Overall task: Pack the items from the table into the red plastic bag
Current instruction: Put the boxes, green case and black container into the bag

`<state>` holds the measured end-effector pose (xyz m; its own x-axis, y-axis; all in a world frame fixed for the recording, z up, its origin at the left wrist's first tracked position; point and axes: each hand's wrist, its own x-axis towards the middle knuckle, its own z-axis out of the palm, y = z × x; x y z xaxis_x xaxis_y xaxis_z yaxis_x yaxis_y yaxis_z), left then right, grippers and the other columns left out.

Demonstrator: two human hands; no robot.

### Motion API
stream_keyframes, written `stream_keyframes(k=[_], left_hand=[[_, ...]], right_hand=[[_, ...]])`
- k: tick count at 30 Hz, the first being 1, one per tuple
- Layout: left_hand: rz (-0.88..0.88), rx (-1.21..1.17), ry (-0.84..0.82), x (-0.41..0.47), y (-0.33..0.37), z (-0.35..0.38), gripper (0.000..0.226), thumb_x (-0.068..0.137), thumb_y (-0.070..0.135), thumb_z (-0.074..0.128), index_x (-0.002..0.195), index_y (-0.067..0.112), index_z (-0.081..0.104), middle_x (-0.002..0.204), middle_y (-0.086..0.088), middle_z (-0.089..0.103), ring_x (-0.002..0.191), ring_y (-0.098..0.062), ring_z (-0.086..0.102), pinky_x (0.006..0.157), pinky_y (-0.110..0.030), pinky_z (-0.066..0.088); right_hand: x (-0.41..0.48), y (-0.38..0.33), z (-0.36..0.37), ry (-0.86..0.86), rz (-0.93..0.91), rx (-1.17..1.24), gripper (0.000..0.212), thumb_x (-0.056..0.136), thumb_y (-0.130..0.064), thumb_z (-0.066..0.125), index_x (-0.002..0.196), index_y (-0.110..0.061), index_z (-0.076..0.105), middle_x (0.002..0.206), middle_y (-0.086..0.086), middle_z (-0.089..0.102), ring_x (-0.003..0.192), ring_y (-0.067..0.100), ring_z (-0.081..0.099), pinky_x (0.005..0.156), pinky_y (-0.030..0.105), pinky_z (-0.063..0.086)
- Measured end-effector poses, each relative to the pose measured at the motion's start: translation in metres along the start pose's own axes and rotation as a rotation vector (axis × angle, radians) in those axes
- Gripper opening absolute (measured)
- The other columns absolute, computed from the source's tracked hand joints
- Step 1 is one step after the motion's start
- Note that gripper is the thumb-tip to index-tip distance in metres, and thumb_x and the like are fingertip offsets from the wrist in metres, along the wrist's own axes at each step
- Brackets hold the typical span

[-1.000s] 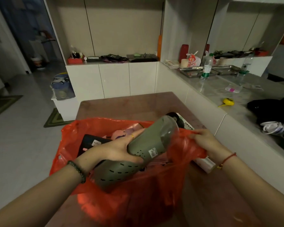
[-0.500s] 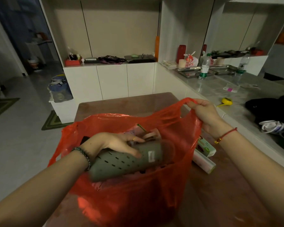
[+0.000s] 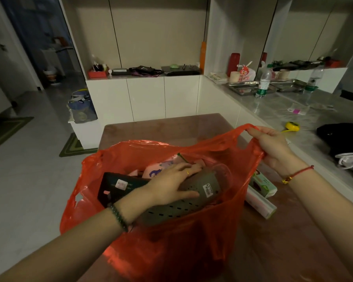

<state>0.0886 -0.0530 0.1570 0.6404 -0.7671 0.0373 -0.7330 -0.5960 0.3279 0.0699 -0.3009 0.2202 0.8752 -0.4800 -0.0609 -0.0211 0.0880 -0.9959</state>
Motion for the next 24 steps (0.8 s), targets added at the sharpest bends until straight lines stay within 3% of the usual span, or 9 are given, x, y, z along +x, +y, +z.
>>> stream_keyframes(k=[2, 5, 8, 11, 13, 16, 19, 21, 24], left_hand=[[0.118, 0.036, 0.089, -0.025, 0.008, 0.000, 0.056, 0.085, 0.056, 0.045, 0.133, 0.026, 0.047, 0.144, 0.002, 0.042, 0.133, -0.014, 0.036, 0.112, -0.034, 0.030], [0.283, 0.227, -0.056, -0.060, 0.011, 0.014, 0.047, 0.084, 0.056, 0.043, 0.112, 0.024, 0.063, 0.136, 0.007, 0.053, 0.138, -0.012, 0.030, 0.114, -0.032, 0.016], [0.349, 0.318, -0.105, -0.078, 0.011, 0.021, 0.036, 0.088, 0.050, 0.041, 0.091, 0.025, 0.066, 0.099, 0.009, 0.072, 0.117, -0.010, 0.056, 0.110, -0.031, 0.035], [0.133, -0.155, -0.017, -0.094, 0.006, -0.003, 0.040, 0.083, 0.062, 0.039, 0.106, 0.033, 0.056, 0.084, 0.011, 0.069, 0.081, 0.000, 0.063, 0.078, -0.019, 0.050], [-0.010, -0.234, 0.255, -0.105, -0.012, -0.026, 0.043, 0.080, 0.066, 0.043, 0.112, 0.039, 0.053, 0.077, 0.016, 0.065, 0.073, 0.004, 0.062, 0.071, -0.024, 0.053], [-0.327, 0.221, 0.580, -0.114, -0.060, -0.053, 0.074, 0.073, 0.068, 0.053, 0.136, 0.034, 0.035, 0.125, -0.004, 0.059, 0.118, -0.021, 0.053, 0.104, -0.044, 0.039], [-0.850, 0.114, 0.281, -0.119, -0.082, -0.066, 0.104, 0.074, 0.051, 0.066, 0.147, 0.027, -0.003, 0.147, -0.016, 0.036, 0.130, -0.036, 0.041, 0.106, -0.047, 0.034], [-0.968, -0.070, 0.191, -0.119, -0.088, -0.061, 0.080, 0.084, 0.033, 0.063, 0.146, 0.012, 0.017, 0.134, -0.020, 0.051, 0.121, -0.036, 0.051, 0.099, -0.040, 0.041], [-0.955, -0.197, 0.237, -0.113, -0.096, -0.057, 0.032, 0.090, 0.026, 0.054, 0.105, -0.002, 0.061, 0.100, -0.021, 0.067, 0.096, -0.035, 0.064, 0.086, -0.039, 0.049]], right_hand=[[0.001, -0.002, 0.000, -0.004, 0.015, 0.020, 0.019, 0.090, -0.012, 0.054, 0.072, -0.013, 0.058, 0.024, -0.007, 0.045, 0.020, 0.002, 0.038, 0.027, 0.010, 0.033], [0.009, -0.005, 0.004, 0.024, 0.017, 0.056, 0.021, 0.090, -0.010, 0.054, 0.069, -0.013, 0.056, 0.023, -0.009, 0.042, 0.019, 0.002, 0.037, 0.027, 0.009, 0.032], [0.023, -0.010, 0.010, 0.049, -0.014, 0.033, 0.024, 0.089, -0.011, 0.056, 0.067, -0.017, 0.056, 0.023, -0.011, 0.039, 0.020, 0.002, 0.032, 0.028, 0.009, 0.028], [0.034, -0.012, 0.012, 0.047, -0.016, -0.004, 0.022, 0.088, -0.011, 0.057, 0.067, -0.018, 0.057, 0.028, -0.010, 0.041, 0.021, 0.002, 0.032, 0.029, 0.008, 0.026], [0.033, -0.012, 0.014, 0.044, -0.014, -0.018, 0.020, 0.089, -0.013, 0.058, 0.069, -0.018, 0.057, 0.037, -0.002, 0.044, 0.020, 0.001, 0.032, 0.028, 0.008, 0.025], [0.023, 0.002, 0.014, 0.018, -0.069, -0.169, 0.010, 0.087, -0.020, 0.061, 0.080, -0.012, 0.061, 0.057, 0.002, 0.048, 0.028, 0.000, 0.045, 0.030, 0.011, 0.034], [0.009, 0.035, 0.006, -0.205, -0.109, -0.686, 0.047, 0.071, -0.047, 0.072, 0.099, -0.012, 0.057, 0.081, 0.001, 0.056, 0.071, 0.009, 0.055, 0.065, 0.022, 0.045], [-0.001, 0.059, 0.001, -0.479, -0.010, -0.831, 0.055, 0.063, -0.055, 0.075, 0.098, -0.018, 0.057, 0.089, -0.007, 0.062, 0.080, 0.005, 0.060, 0.074, 0.018, 0.049], [-0.021, 0.078, 0.000, -0.620, 0.126, -0.871, 0.015, 0.078, -0.033, 0.070, 0.086, -0.025, 0.060, 0.079, -0.009, 0.066, 0.070, 0.008, 0.065, 0.055, 0.011, 0.052]])
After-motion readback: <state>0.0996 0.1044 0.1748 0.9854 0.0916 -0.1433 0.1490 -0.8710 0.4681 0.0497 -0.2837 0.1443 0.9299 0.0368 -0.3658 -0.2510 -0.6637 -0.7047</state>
